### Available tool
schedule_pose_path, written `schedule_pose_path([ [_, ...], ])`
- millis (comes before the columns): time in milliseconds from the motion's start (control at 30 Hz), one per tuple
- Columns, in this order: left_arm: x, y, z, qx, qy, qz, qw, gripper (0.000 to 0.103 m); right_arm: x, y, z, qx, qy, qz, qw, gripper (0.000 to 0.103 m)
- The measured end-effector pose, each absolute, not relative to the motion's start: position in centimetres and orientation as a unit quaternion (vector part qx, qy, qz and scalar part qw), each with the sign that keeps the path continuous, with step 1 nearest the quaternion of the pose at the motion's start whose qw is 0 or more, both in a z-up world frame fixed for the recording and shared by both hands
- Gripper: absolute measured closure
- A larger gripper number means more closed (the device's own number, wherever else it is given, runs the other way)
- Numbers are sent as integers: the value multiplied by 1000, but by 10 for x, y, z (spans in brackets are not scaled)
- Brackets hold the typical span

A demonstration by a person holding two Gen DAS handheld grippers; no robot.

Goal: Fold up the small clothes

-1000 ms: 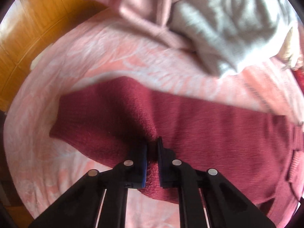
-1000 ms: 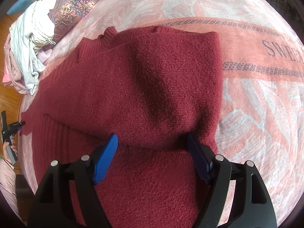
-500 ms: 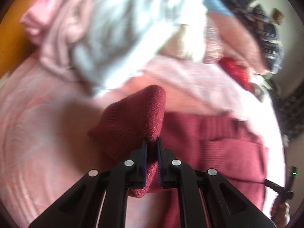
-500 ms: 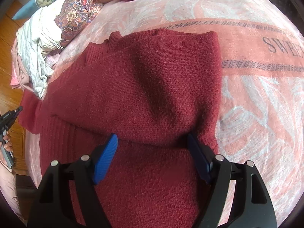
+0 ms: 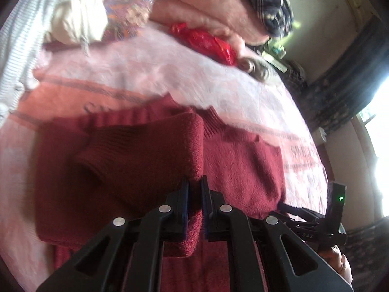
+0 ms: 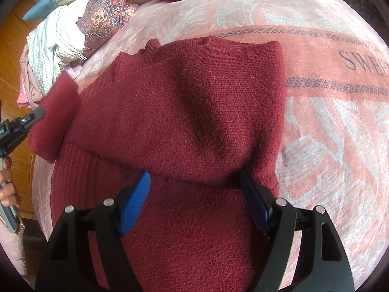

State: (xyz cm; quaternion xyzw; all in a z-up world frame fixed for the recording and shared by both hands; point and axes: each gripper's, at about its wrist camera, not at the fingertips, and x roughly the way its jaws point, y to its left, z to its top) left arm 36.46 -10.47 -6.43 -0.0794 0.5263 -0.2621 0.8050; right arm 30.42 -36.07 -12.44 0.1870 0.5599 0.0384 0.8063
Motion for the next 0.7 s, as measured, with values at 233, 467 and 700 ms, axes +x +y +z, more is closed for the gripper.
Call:
schedule_pose_path([
  [233,370,-121,-126,-79,600,-231,762,85,305,-358,-126,175,566,42,805,27],
  [467,357,-67,-74,-52,536,-216,814,30,308,-346,-112,185,565,50,803,26],
  [700,383,2,-96,-38,570,-132,810,32,343,-276,-95,170,577,111,791,26],
])
